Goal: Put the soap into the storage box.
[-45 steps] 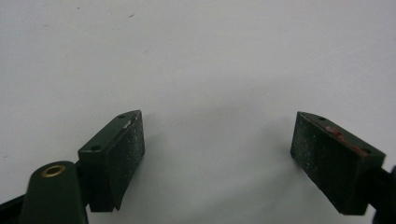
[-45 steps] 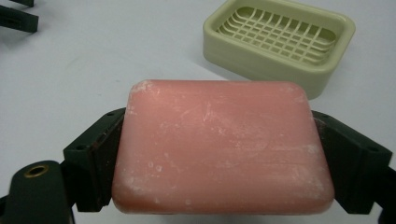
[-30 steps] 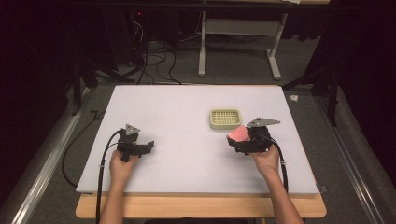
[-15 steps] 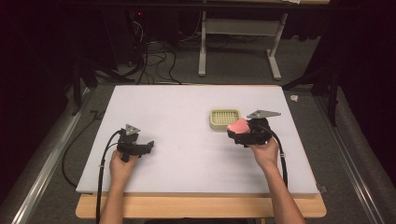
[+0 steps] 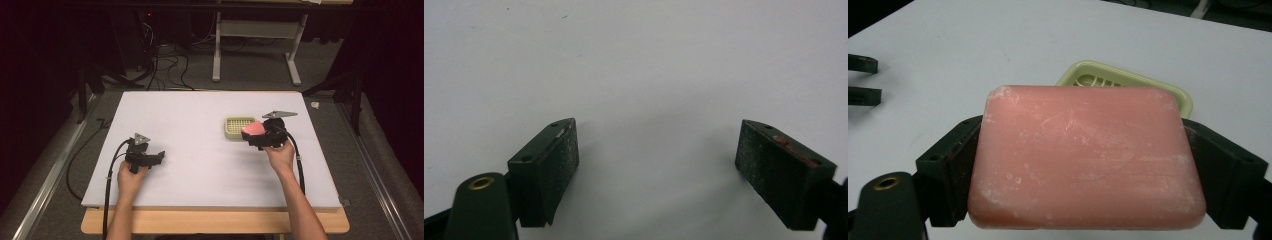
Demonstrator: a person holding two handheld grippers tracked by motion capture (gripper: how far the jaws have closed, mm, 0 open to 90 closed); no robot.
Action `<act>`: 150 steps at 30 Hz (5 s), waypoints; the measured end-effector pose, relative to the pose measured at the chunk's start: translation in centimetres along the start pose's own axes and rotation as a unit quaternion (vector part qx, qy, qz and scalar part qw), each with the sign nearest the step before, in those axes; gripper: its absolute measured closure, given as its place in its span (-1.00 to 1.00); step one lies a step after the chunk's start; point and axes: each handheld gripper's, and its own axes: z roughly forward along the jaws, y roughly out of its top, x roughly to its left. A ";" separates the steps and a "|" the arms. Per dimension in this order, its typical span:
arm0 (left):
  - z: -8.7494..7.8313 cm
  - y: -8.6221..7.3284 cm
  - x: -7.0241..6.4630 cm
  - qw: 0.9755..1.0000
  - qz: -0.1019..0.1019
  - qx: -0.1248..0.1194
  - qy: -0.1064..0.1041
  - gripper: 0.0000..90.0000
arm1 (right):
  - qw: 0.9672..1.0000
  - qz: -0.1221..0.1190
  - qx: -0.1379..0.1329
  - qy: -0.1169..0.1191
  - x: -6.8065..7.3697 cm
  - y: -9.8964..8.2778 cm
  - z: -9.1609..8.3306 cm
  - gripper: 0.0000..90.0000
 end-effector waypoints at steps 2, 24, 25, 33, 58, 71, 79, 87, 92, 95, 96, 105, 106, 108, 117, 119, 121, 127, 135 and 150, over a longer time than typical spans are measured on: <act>0.0 0.0 0.0 1.000 0.000 0.000 0.000 -0.60 | 1.000 0.001 0.002 -0.003 0.0 0.2 0.3 -0.69; 0.0 0.0 0.0 1.000 -0.001 -0.001 0.000 -0.60 | 1.000 -0.003 0.012 -0.008 0.3 2.0 2.4 -0.69; 0.0 0.0 0.0 1.000 -0.001 -0.001 0.000 -0.60 | 1.000 -0.002 0.013 -0.010 0.3 2.0 2.5 -0.69; 0.0 0.0 0.0 1.000 -0.001 -0.001 0.000 -0.60 | 1.000 0.008 0.023 -0.014 0.0 2.1 3.6 -0.69; 0.0 0.0 0.0 1.000 -0.001 -0.001 0.000 -0.60 | 0.997 0.026 0.058 -0.044 -0.8 2.0 6.5 -0.69; 0.0 0.0 0.0 1.000 -0.002 -0.001 0.000 -0.60 | 0.995 0.034 0.074 -0.054 -0.9 1.7 7.5 -0.69; 0.0 0.0 0.0 1.000 -0.002 -0.002 0.000 -0.60 | 0.994 0.038 0.081 -0.056 -0.9 1.8 7.9 -0.70; 0.0 0.0 0.0 1.000 -0.001 -0.001 0.000 -0.60 | 0.994 0.041 0.086 -0.057 -1.0 1.8 8.2 -0.70; 0.0 0.0 0.0 1.000 -0.002 -0.001 0.000 -0.60 | 0.993 0.045 0.088 -0.057 -0.9 1.8 8.3 -0.70; 0.0 0.0 0.0 1.000 -0.001 -0.001 0.000 -0.60 | 0.993 0.047 0.090 -0.058 -1.0 1.8 8.5 -0.70; 0.0 0.0 0.0 1.000 -0.001 -0.001 0.000 -0.60 | 0.993 0.048 0.091 -0.059 -1.0 1.8 8.5 -0.70; 0.0 0.0 0.0 1.000 -0.001 -0.001 0.000 -0.60 | 0.992 0.057 0.094 -0.063 -1.1 1.7 8.6 -0.70; 0.0 0.0 0.0 1.000 -0.001 -0.001 0.000 -0.60 | 0.992 0.057 0.093 -0.063 -1.1 1.7 8.6 -0.70; 0.0 0.0 0.0 1.000 -0.002 -0.001 0.000 -0.60 | 0.992 0.058 0.095 -0.066 -1.1 1.7 8.7 -0.70; 0.0 0.0 0.0 1.000 -0.001 -0.001 0.000 -0.60 | 0.991 0.060 0.099 -0.074 -1.0 1.7 8.8 -0.70; 0.0 0.0 0.0 1.000 -0.001 -0.001 0.000 -0.60 | 0.990 0.062 0.099 -0.076 -1.0 1.7 8.8 -0.70; 0.0 0.0 0.0 1.000 -0.001 -0.001 0.000 -0.60 | 0.990 0.062 0.098 -0.075 -1.0 1.7 8.7 -0.70; 0.0 0.0 0.0 1.000 -0.001 -0.001 0.000 -0.60 | 0.991 0.064 0.093 -0.074 -1.1 1.8 8.5 -0.71; 0.0 0.0 0.0 1.000 -0.001 -0.001 0.000 -0.60 | 0.993 0.063 0.076 -0.072 -1.0 2.2 7.6 -0.70; 0.0 0.0 0.0 1.000 -0.002 -0.001 0.000 -0.60 | 0.995 0.047 0.047 -0.069 -0.7 2.6 5.8 -0.66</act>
